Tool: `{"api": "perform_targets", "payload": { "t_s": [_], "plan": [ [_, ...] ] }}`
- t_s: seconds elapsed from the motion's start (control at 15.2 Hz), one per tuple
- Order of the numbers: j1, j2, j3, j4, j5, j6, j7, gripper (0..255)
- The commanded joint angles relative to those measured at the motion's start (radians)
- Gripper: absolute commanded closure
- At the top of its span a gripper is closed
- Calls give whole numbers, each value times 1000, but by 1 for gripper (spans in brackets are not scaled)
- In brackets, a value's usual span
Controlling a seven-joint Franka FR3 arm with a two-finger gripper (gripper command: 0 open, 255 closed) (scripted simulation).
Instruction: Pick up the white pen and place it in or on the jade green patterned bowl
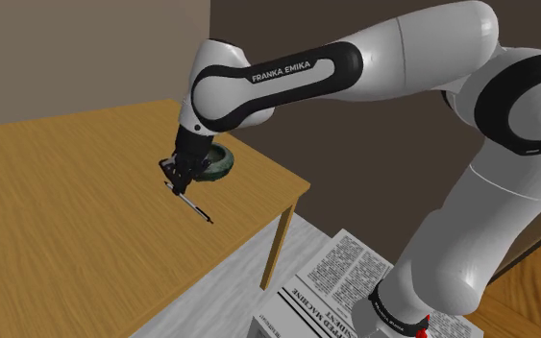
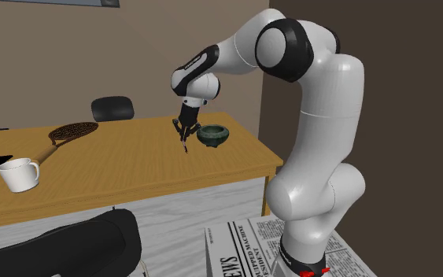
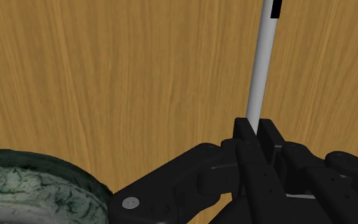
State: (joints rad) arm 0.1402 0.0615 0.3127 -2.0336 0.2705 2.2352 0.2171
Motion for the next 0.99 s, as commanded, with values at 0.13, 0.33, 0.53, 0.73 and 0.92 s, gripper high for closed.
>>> {"api": "perform_targets", "payload": {
  "t_s": [0.13,0.33,0.53,0.73,0.92],
  "plan": [
    [-3,-16,-3,37,-3,-53,8,255],
    [-5,-28,-4,64,-5,-91,16,255],
    [-6,-38,-5,93,-7,-129,23,255],
    [-8,-47,-7,123,-10,-167,31,255],
    [-18,-34,-17,164,-14,-200,19,255]
  ]
}}
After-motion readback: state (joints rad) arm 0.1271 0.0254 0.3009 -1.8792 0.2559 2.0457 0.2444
